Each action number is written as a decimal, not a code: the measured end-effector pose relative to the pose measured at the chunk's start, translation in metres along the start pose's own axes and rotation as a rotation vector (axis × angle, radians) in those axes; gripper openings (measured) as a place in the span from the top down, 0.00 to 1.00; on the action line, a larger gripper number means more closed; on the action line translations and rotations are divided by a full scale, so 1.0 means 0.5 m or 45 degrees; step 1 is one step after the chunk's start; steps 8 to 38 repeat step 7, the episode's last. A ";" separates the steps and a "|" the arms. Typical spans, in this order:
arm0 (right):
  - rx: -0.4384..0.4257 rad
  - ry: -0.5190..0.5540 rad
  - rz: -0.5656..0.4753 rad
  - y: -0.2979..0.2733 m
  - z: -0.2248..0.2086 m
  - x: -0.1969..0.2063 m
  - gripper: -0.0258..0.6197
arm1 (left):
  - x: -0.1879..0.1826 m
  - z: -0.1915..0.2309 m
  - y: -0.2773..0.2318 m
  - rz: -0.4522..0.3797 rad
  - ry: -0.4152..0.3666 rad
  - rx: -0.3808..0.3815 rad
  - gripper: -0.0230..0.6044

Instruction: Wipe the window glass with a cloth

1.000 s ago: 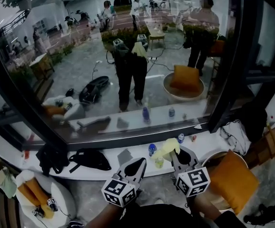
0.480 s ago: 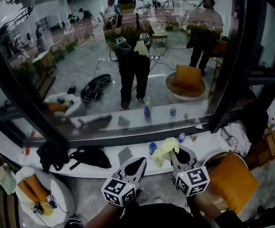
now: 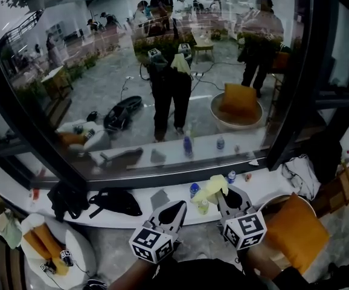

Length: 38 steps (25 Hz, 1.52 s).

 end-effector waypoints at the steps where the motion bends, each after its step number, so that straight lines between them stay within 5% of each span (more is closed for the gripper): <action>1: -0.001 0.000 -0.002 -0.002 0.000 -0.001 0.90 | -0.002 0.001 0.000 -0.002 0.003 -0.002 0.97; 38: 0.002 -0.012 0.005 -0.014 -0.017 0.004 0.90 | 0.000 0.005 -0.017 0.008 0.023 -0.005 0.97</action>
Point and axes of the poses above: the fingertips, and each gripper's own axes: y backward along the fingers, z to its left, x out of its underside, the point moved 3 cm from there along y, backward along the fingers, and after that the axes turned 3 degrees about z, right-handed, at the moved point
